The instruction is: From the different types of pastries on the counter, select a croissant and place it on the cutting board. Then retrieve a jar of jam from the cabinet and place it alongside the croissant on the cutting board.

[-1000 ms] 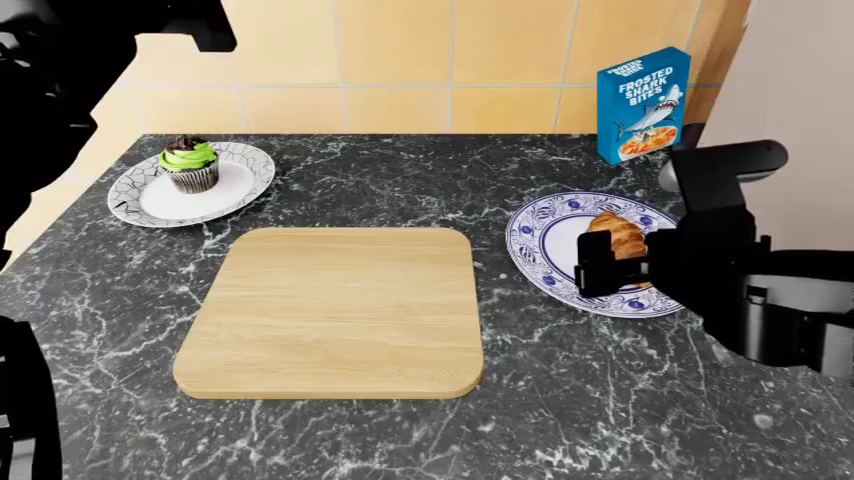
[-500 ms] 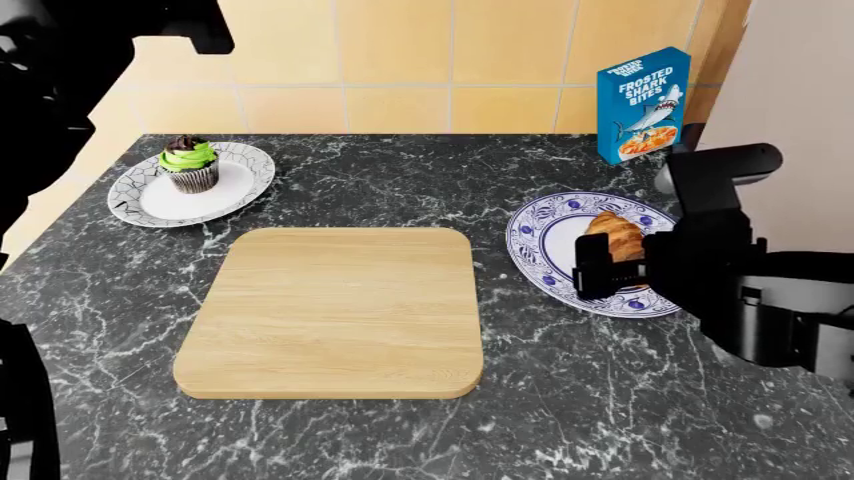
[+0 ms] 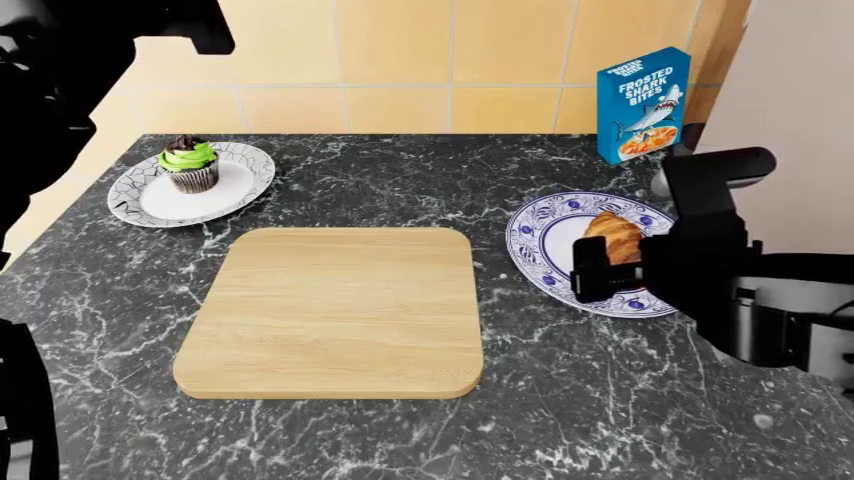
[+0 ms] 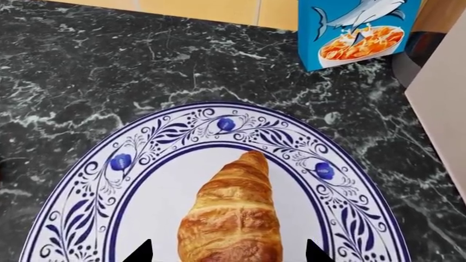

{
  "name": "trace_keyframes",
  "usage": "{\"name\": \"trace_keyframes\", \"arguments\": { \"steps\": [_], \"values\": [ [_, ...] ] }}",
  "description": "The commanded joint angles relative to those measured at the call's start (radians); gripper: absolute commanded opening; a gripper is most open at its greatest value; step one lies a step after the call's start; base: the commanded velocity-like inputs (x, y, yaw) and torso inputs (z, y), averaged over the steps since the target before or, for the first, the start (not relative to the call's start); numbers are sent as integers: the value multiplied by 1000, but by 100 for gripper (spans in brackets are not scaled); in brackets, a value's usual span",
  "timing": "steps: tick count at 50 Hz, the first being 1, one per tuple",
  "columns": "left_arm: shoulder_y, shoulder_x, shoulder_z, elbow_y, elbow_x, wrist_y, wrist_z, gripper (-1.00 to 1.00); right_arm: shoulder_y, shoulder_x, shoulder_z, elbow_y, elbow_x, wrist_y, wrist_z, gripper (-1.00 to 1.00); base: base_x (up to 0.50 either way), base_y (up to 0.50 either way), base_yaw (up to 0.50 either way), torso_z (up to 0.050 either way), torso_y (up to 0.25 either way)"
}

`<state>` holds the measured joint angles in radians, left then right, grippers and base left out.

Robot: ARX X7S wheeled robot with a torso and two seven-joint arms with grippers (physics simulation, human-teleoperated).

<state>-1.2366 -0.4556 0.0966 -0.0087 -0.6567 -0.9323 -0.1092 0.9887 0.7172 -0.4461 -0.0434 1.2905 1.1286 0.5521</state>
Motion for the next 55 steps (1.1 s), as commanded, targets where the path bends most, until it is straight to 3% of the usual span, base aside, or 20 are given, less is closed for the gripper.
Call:
{"name": "trace_keyframes", "arguments": {
  "steps": [1, 15, 16, 33, 41, 47, 55],
  "values": [
    [1, -3, 1, -3, -2, 3, 0, 100, 2, -4, -9, 8, -6, -5, -7, 100, 0, 0, 0, 0, 0],
    [3, -5, 0, -2, -6, 5, -2, 100, 3, -4, -15, 7, -8, -8, -10, 100, 0, 0, 0, 0, 0],
    [4, -5, 0, -2, -6, 5, -2, 100, 2, -3, -15, 6, -8, -9, -10, -100, 0, 0, 0, 0, 0],
    [0, -2, 5, -4, -10, 5, -4, 100, 19, 16, -18, -18, -12, -3, -1, -100, 0, 0, 0, 0, 0],
    [-11, -1, 3, -4, -15, 2, -6, 100, 166, 41, -10, -126, -4, 56, 34, -100, 0, 0, 0, 0, 0],
    [-24, -3, -1, -5, -16, 4, -9, 100, 281, 6, 12, -188, 78, 106, 64, -100, 0, 0, 0, 0, 0],
    [-28, -15, -12, -3, -15, 7, -16, 100, 306, -88, -16, -236, 158, 120, 42, -100, 0, 0, 0, 0, 0]
  ]
}}
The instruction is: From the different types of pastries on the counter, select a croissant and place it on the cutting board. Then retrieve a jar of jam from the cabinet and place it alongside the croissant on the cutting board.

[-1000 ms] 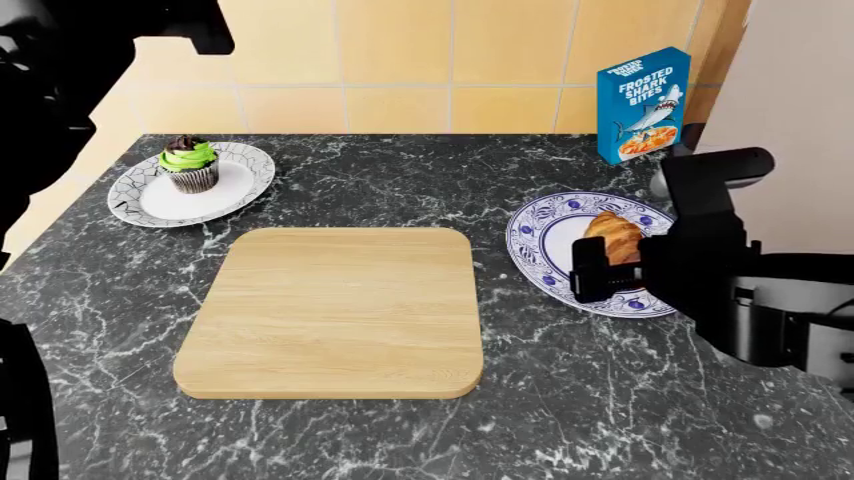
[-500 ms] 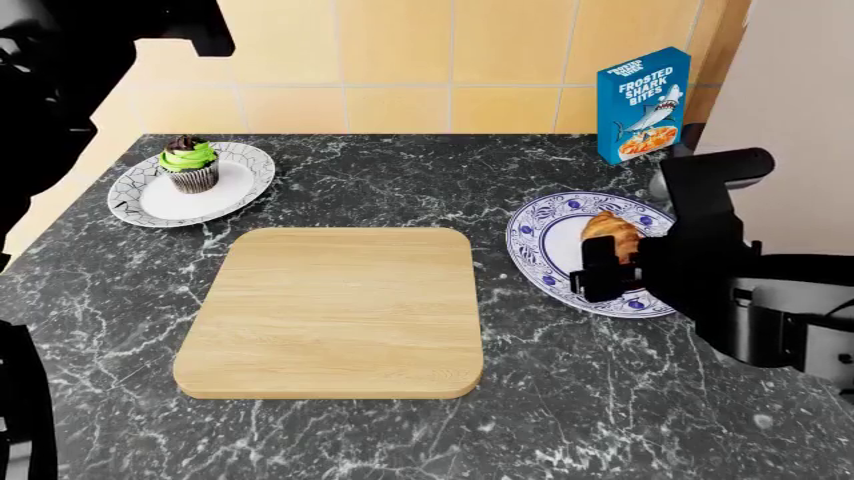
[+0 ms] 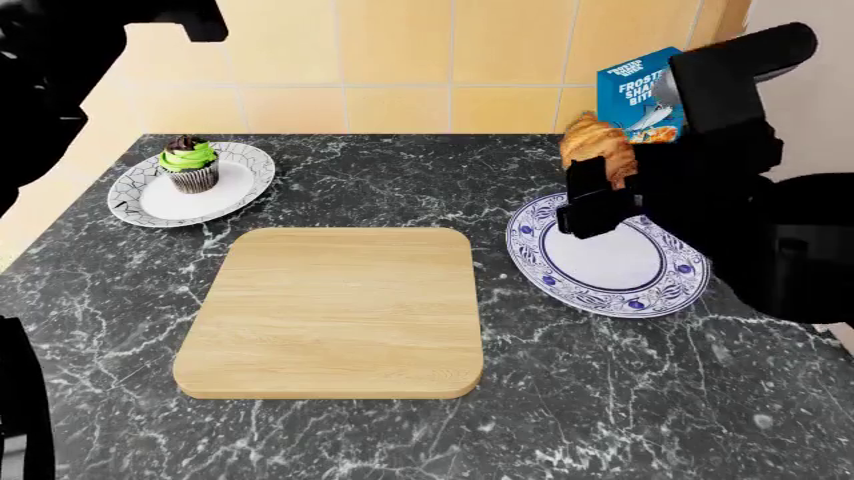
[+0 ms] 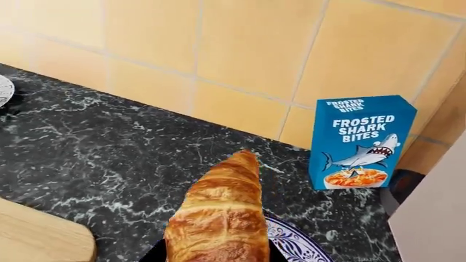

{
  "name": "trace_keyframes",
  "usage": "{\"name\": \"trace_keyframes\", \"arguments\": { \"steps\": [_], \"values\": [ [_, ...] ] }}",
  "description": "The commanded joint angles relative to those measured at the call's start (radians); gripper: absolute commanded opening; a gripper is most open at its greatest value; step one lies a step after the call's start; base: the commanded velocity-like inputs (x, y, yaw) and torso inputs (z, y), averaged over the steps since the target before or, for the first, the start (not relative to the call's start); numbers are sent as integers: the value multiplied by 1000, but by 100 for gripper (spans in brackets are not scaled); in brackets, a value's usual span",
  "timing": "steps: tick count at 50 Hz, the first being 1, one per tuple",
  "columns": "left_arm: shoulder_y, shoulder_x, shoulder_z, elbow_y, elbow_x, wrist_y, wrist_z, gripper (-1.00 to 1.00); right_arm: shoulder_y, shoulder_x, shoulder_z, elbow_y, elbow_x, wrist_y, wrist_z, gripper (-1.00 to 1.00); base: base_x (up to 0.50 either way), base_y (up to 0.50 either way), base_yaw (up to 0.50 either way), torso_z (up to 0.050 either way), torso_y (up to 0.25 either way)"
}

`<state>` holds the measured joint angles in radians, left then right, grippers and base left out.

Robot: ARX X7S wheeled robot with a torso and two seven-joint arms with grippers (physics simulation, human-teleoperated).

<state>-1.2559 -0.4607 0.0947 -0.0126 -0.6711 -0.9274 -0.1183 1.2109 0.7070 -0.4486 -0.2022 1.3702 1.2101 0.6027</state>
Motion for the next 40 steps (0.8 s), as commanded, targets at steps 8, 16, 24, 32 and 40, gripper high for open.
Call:
{"name": "trace_keyframes", "arguments": {
  "steps": [8, 16, 24, 32, 40],
  "values": [
    [-11, -20, -22, 8, -8, -6, -14, 100, 66, -178, -53, -100, 107, 18, -49, -100, 0, 0, 0, 0, 0],
    [-9, -28, -33, 26, -20, -19, -24, 100, 56, -251, -90, -113, 115, 3, -85, -100, 0, 0, 0, 0, 0],
    [-13, -29, -36, 31, -25, -25, -28, 100, 47, -318, -138, -87, 60, -29, -145, -100, 0, 0, 0, 0, 0],
    [-17, -34, -39, 35, -31, -32, -33, 100, 44, -431, -217, -10, -24, -77, -235, -100, 0, 0, 0, 0, 0],
    [-13, -38, -43, 35, -33, -31, -35, 100, 54, -482, -255, 22, -54, -98, -277, -100, 0, 0, 0, 0, 0]
  ]
}}
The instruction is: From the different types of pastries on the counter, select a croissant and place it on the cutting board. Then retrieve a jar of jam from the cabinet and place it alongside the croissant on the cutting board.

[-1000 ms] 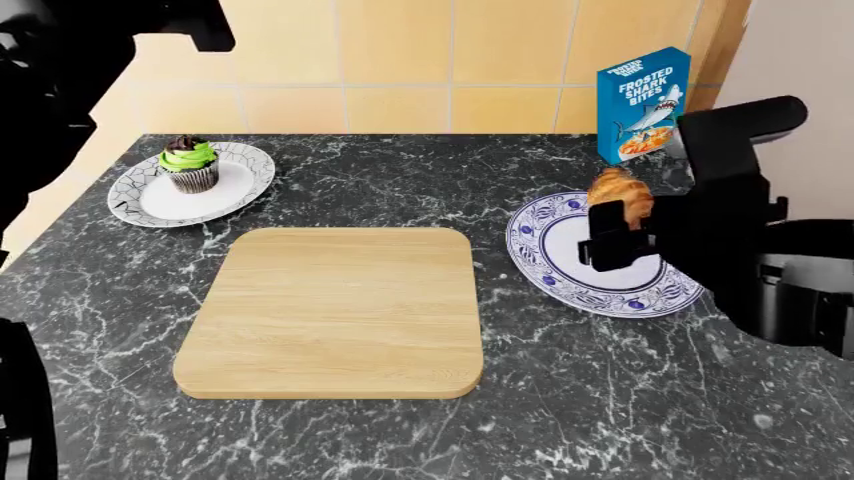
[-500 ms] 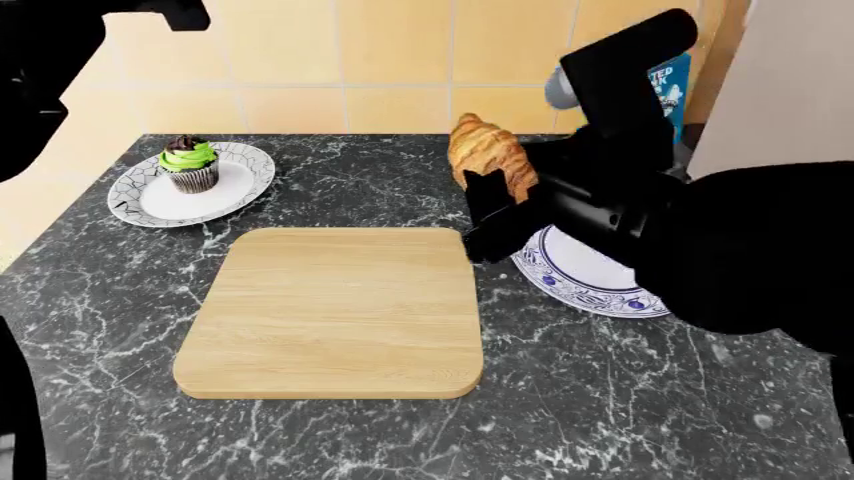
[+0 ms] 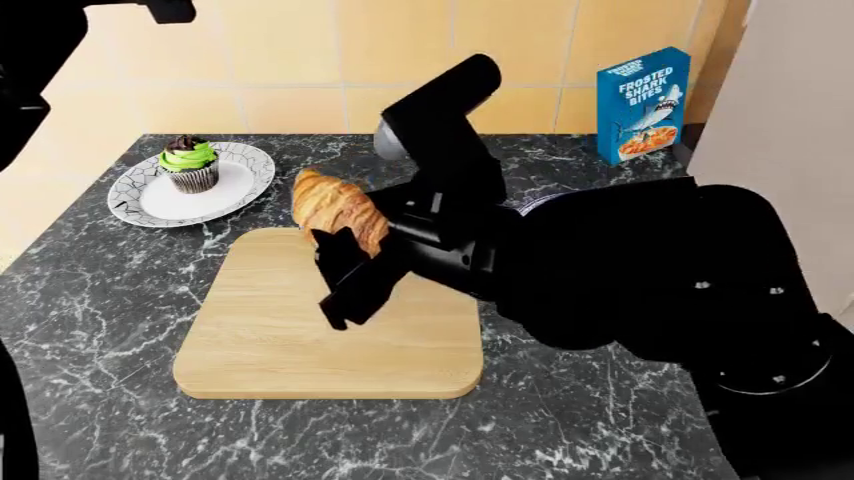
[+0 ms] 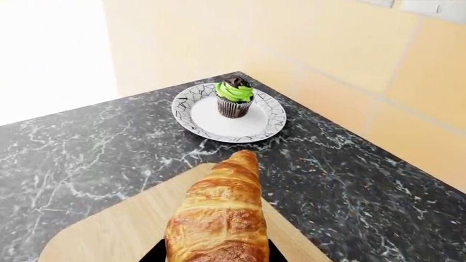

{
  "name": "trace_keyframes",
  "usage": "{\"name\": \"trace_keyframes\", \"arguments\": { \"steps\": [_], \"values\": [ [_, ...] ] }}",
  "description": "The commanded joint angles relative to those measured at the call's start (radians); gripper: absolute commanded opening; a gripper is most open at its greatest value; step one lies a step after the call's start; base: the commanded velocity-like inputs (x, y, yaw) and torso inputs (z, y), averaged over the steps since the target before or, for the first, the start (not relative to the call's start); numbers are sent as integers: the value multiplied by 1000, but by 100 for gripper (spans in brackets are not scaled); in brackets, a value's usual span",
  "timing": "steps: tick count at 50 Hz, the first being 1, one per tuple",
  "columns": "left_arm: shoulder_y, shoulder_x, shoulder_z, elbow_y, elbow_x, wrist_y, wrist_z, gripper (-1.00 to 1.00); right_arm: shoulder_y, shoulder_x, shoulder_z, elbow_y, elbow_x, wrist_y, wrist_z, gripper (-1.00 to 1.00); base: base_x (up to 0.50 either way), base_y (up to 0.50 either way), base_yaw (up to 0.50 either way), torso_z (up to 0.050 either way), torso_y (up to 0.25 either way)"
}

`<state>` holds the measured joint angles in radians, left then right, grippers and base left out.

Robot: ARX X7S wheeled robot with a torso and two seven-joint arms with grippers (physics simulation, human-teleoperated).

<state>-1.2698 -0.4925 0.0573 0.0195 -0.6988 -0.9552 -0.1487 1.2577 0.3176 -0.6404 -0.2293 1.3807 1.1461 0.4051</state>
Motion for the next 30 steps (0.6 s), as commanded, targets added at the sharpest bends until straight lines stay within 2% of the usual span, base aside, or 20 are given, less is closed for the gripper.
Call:
{"name": "trace_keyframes", "arguments": {
  "steps": [1, 30],
  "values": [
    [2, -6, -6, 3, -5, -4, -6, 100, 8, -100, -68, 51, -65, -36, -84, -100, 0, 0, 0, 0, 0],
    [14, -30, -24, 7, -9, 2, -16, 100, -9, -196, -197, 176, -170, -95, -156, -100, 0, 0, 0, 0, 0]
  ]
}}
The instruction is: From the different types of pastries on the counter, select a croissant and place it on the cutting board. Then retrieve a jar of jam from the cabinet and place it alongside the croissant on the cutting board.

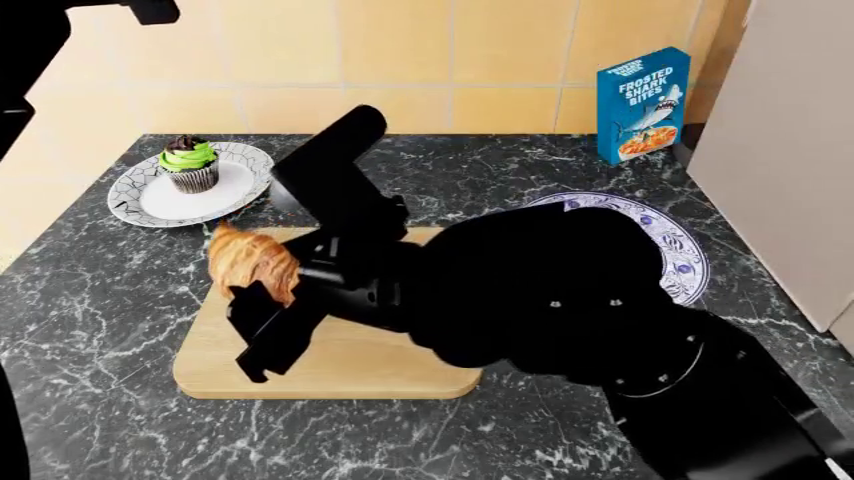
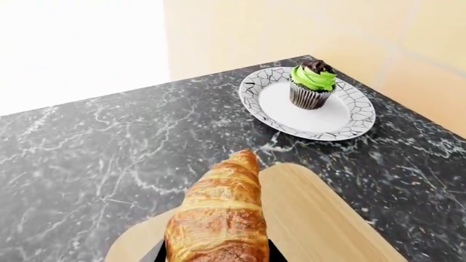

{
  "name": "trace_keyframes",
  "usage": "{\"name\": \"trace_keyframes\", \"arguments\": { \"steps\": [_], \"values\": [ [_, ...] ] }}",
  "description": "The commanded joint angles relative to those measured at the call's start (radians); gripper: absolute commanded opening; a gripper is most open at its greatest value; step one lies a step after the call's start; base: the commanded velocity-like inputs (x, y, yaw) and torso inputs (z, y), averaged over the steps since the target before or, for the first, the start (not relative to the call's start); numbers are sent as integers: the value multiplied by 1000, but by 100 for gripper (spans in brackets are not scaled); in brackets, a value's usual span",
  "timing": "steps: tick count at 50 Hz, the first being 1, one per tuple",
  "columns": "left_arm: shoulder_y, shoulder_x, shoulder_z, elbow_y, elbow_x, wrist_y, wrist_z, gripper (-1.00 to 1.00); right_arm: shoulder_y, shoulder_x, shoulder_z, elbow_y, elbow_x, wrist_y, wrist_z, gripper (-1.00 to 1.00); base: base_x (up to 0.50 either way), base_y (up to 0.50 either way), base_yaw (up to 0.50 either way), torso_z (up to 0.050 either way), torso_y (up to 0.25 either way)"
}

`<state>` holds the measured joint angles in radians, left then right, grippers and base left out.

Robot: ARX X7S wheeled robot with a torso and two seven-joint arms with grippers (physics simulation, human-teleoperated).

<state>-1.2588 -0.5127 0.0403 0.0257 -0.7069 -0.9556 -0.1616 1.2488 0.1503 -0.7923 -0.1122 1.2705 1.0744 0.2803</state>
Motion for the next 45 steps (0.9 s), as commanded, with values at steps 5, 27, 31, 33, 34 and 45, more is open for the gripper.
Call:
{"name": "trace_keyframes", "arguments": {
  "steps": [5, 27, 31, 33, 34, 45],
  "values": [
    [1, -15, -13, 5, -5, -3, -8, 100, 13, -44, -64, 104, -85, -30, -36, -100, 0, 0, 0, 0, 0],
    [2, -18, -18, 13, -17, -10, -16, 100, 25, -55, -105, 195, -106, -32, -27, -100, 0, 0, 0, 0, 0],
    [4, -18, -18, 11, -19, -9, -15, 100, 24, -54, -112, 203, -107, -32, -27, -100, 0, 0, 0, 0, 0],
    [4, -18, -17, 10, -19, -9, -14, 100, 25, -53, -115, 205, -108, -31, -27, -100, 0, 0, 0, 0, 0],
    [3, -18, -17, 10, -18, -8, -14, 100, 26, -53, -117, 206, -107, -31, -27, -100, 0, 0, 0, 0, 0],
    [6, -19, -17, 4, -19, -1, -13, 100, 21, -57, -134, 213, -100, -28, -26, -100, 0, 0, 0, 0, 0]
  ]
}}
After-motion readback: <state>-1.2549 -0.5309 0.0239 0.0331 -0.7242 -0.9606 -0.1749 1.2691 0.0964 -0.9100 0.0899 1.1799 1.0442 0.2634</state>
